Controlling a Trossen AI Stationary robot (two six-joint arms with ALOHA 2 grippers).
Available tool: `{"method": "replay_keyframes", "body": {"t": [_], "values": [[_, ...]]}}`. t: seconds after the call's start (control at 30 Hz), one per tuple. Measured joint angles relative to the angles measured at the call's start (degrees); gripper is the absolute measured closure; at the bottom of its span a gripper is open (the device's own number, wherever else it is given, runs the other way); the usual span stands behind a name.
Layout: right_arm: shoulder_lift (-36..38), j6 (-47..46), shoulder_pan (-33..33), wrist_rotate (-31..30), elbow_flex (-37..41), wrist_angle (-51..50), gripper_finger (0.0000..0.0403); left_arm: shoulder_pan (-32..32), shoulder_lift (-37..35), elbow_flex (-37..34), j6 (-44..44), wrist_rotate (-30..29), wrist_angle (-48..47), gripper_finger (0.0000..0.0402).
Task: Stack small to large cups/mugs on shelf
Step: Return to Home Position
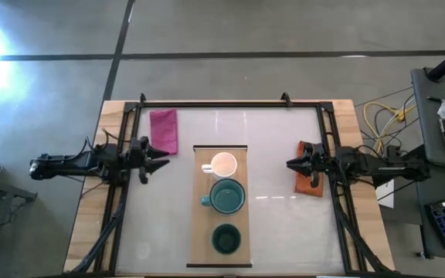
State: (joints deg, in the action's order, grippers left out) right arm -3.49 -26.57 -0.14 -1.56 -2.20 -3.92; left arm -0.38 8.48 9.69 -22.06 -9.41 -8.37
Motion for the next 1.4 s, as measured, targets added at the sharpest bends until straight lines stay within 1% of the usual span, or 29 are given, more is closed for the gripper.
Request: {"method": "replay_keyframes", "body": {"t": [0.5,1.4], "values": [[0.0,0.0,0.0,0.0,-0.02,-0.07,0.0335,0.0,2.35,0.0,0.0,0.0,0.17,0.0245],[0.0,0.0,0.0,0.0,-0.02,-0.07,0.0335,-0.02,2.27,0.0,0.0,0.0,0.17,0.0245]]}}
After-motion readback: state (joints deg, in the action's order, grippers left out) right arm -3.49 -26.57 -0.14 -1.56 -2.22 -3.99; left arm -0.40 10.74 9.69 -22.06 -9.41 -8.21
